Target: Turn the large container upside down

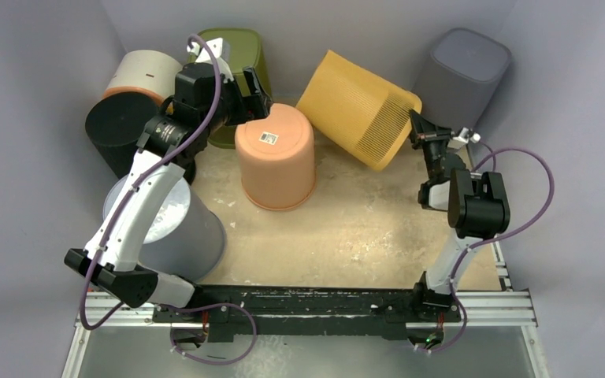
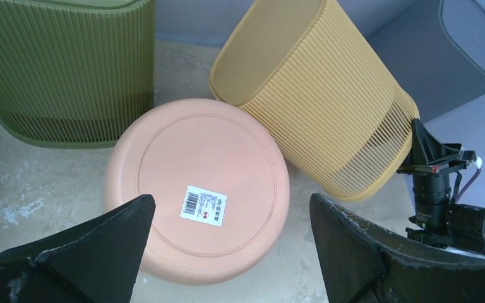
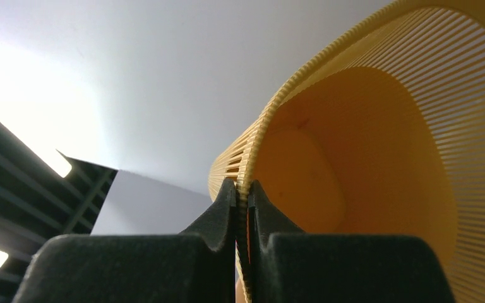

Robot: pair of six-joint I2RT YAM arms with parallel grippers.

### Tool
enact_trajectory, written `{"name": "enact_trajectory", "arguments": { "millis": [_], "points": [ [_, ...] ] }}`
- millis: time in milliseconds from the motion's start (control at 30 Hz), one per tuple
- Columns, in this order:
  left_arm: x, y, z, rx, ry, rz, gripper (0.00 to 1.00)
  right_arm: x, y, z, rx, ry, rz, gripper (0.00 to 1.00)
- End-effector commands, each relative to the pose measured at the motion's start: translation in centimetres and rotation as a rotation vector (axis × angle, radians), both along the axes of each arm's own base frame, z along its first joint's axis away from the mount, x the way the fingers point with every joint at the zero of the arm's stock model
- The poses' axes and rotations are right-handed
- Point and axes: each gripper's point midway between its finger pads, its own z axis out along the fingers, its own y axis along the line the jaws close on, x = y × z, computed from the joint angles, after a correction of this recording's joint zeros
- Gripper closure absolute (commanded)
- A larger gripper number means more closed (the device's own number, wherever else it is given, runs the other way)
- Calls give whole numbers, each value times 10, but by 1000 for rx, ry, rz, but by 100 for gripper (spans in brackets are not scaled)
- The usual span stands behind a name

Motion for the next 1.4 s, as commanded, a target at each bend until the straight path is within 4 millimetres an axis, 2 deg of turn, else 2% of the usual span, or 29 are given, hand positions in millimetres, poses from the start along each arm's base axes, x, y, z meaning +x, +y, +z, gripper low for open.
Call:
{"name": "enact_trajectory", "arguments": {
  "millis": [0, 367, 667, 700, 833, 1033, 1067, 1100, 1200, 1367],
  "points": [
    [2, -5, 29, -32, -83, -32, 11, -61, 9, 24, -101, -232, 54, 100],
    [2, -12, 19, -48, -60, -59, 11, -99, -25, -31, -145, -45, 4, 100],
    [7, -20, 11, -59, -40, -74, 11, -101, -43, -51, -237, -14, 33, 100],
    [7, -19, 9, -58, -38, -73, 11, -101, -44, -54, -243, -7, 37, 96],
    [8, -19, 4, -54, -28, -65, 11, -99, -52, -74, -255, 34, 43, 64],
    [12, -18, -8, -40, -7, -50, 11, -93, -66, -97, -257, 78, 39, 36],
    [13, -18, -9, -38, -5, -49, 11, -91, -68, -99, -260, 80, 41, 24],
    [13, -17, -11, -34, -2, -47, 11, -89, -70, -101, -260, 81, 39, 3],
    [16, -17, -14, -28, 6, -39, 11, -84, -74, -105, -261, 82, 43, 0],
    [20, -20, -22, -22, 23, -42, 11, -79, -75, -98, -288, 50, 60, 0]
  ]
}}
